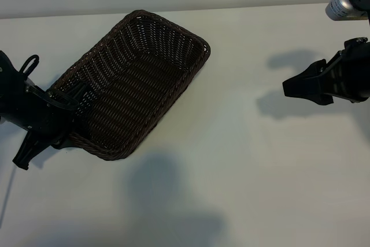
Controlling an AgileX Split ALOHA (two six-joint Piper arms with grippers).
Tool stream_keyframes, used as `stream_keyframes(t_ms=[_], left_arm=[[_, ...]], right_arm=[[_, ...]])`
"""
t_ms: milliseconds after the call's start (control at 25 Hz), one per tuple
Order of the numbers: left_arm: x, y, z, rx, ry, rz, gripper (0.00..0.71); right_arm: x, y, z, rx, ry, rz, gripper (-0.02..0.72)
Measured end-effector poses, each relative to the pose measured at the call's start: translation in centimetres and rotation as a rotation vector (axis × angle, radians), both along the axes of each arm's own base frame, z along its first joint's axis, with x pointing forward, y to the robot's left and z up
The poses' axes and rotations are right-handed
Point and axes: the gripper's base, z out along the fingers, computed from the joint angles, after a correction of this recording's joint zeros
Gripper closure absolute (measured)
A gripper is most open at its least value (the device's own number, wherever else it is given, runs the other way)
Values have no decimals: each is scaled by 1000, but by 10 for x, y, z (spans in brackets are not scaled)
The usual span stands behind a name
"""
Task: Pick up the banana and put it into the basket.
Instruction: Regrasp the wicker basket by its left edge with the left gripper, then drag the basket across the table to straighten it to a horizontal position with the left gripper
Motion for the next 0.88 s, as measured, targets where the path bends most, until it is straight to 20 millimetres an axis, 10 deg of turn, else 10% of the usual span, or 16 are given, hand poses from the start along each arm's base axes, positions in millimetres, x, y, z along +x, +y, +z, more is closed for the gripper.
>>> stream_keyframes(t_ms=[880], left_arm=[[28,-7,60,-7,-123,-313,554]], right_arm=[[0,0,0,0,1,1,132]])
